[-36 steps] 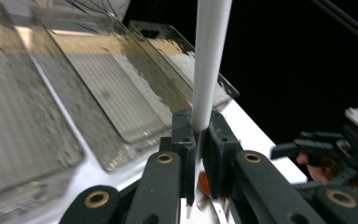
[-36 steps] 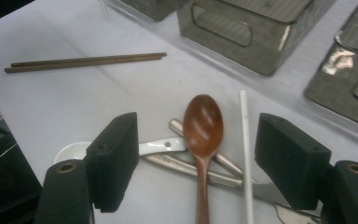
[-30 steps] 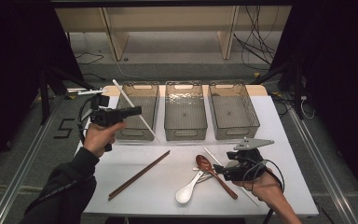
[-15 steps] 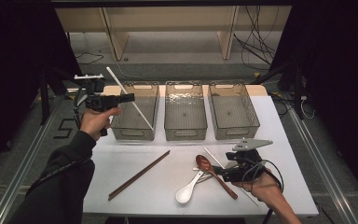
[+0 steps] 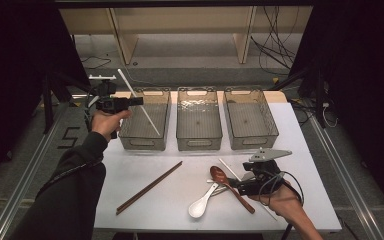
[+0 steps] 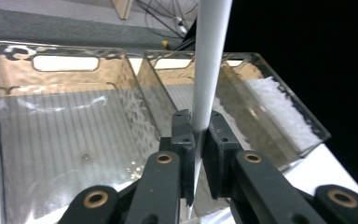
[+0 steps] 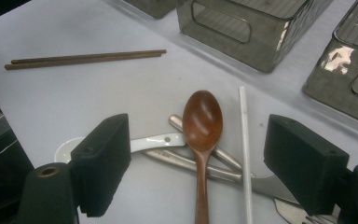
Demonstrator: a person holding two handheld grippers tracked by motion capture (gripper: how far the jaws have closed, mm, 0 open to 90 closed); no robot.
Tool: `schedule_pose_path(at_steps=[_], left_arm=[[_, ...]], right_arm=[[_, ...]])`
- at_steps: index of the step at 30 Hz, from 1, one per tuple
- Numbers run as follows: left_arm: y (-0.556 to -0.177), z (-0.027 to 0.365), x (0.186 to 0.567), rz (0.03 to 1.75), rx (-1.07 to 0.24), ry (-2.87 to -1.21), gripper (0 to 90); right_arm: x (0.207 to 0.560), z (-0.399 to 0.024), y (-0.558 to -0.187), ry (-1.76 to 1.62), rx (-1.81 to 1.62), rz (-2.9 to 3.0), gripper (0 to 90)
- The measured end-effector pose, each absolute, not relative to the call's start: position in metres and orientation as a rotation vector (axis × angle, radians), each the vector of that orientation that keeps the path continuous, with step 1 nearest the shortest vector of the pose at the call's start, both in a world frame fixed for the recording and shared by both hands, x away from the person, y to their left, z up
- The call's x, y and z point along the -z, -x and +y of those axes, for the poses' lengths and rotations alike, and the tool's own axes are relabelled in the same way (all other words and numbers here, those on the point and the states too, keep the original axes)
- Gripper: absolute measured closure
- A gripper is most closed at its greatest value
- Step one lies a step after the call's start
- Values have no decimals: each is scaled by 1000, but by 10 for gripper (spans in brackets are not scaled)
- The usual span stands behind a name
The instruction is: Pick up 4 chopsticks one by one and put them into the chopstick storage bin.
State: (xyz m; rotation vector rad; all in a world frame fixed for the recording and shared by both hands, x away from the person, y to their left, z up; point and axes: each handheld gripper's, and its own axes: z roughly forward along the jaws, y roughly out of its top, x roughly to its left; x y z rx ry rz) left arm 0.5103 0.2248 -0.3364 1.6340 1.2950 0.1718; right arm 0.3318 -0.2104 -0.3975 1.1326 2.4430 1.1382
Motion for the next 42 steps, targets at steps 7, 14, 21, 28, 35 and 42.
schedule_pose_path(at_steps=[7, 14, 21, 28, 35, 42], left_arm=[[-522, 224, 347, 1341, -160, -1664, 828], [-525, 223, 361, 1374, -136, -1652, 826], [-526, 219, 371, 1379, -148, -1681, 825], [-528, 213, 376, 1384, -138, -1722, 824], [-528, 210, 380, 1388, -149, -1752, 822], [-529, 211, 384, 1403, -145, -1750, 814]], right_arm=[[398, -209, -331, -1126, -1137, 2454, 234], [399, -208, -331, -1122, -1130, 2458, 234], [400, -208, -331, -1125, -1126, 2462, 234], [400, -208, -331, -1127, -1124, 2462, 234], [400, -208, -331, -1128, -1124, 2461, 234], [400, -208, -331, -1128, -1126, 2461, 234]])
